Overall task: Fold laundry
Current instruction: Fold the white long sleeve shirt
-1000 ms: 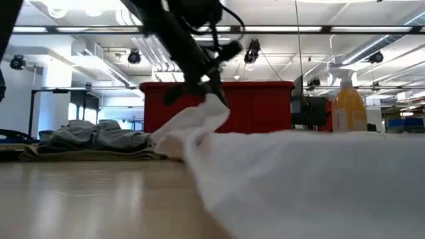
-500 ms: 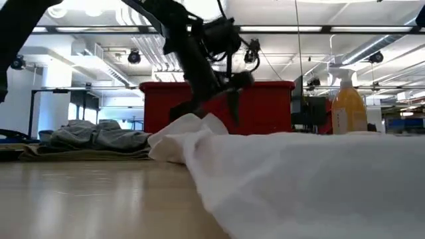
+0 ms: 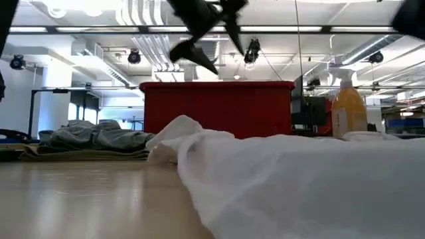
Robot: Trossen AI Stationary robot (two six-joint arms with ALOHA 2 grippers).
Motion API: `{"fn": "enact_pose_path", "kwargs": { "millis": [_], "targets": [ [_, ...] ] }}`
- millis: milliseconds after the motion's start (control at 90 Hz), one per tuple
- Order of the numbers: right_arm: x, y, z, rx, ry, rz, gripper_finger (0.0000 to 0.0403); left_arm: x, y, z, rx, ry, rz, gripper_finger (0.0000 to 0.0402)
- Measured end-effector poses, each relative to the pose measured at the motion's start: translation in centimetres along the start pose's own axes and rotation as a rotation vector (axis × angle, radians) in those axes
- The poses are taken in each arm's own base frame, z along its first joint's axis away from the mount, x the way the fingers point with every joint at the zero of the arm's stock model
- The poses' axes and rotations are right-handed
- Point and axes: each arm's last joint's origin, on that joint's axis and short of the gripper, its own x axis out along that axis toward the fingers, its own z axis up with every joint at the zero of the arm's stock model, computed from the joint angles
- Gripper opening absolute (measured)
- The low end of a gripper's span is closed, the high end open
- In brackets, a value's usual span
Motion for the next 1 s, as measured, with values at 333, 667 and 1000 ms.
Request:
{"fn": "enact_pose_path", "kwargs": {
  "millis": [333,667,1000],
  "targets": [
    [2.8,-6.3,9.1,-0.052,-0.150,0.030,0.0231,-4.6,5.4,-9.1,-0.181,0.013,-0.137,0.0310],
    [2.9,-13.7,13.3,0.083,-0.199,-0.109,0.0189,-2.9,10.7,-14.1,-0.273,0.172,-0.050,0.0309],
    [8.1,-17.6,12.0,0.025,-0.028,-0.238,0.0093,1.0,12.9,-17.2,-0.413,0.180,-0.204,0.0309]
  ]
}}
